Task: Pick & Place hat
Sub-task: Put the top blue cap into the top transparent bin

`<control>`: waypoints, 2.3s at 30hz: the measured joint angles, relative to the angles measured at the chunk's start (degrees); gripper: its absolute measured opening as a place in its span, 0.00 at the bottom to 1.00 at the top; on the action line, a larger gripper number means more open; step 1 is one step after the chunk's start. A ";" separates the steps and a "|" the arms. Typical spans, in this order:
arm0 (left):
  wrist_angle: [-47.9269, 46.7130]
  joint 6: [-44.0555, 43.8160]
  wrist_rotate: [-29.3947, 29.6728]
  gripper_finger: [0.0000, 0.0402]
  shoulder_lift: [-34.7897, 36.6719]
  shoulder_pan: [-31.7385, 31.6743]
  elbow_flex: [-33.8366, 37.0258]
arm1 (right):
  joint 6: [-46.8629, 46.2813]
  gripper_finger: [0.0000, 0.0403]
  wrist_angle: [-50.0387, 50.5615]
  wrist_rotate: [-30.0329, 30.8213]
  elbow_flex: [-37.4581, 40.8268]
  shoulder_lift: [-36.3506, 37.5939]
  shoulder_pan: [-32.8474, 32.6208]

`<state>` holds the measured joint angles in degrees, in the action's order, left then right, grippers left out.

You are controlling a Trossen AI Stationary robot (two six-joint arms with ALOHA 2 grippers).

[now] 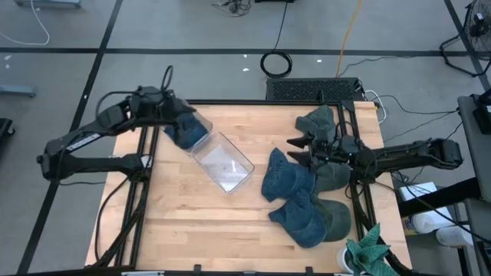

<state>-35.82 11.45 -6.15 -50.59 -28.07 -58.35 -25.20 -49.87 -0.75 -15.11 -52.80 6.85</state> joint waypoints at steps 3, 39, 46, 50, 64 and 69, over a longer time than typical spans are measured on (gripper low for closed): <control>0.37 -0.27 0.00 0.67 1.17 1.95 0.00 | 1.72 0.69 0.02 0.75 0.01 0.00 -3.47; 4.44 1.24 -11.02 0.72 -0.87 7.45 0.00 | -1.86 0.69 70.21 29.17 -25.44 -14.05 -23.96; 9.83 4.14 -11.30 0.68 -0.90 13.30 2.83 | -0.82 0.69 70.55 29.18 -25.44 -17.16 -24.61; 10.60 3.46 -7.57 0.65 -0.84 15.10 3.32 | 0.28 0.69 70.33 29.10 -25.42 -18.88 -24.48; 10.90 3.28 -6.84 0.64 -0.85 15.44 3.34 | 1.04 0.69 67.69 29.03 -25.42 -19.56 -24.45; 10.90 3.29 -6.84 0.66 -0.83 15.42 3.34 | 1.04 0.69 67.69 29.01 -25.42 -19.56 -24.45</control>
<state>-24.93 14.74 -12.99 -51.42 -12.64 -55.00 -24.16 17.82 28.26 -40.53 -72.36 -17.61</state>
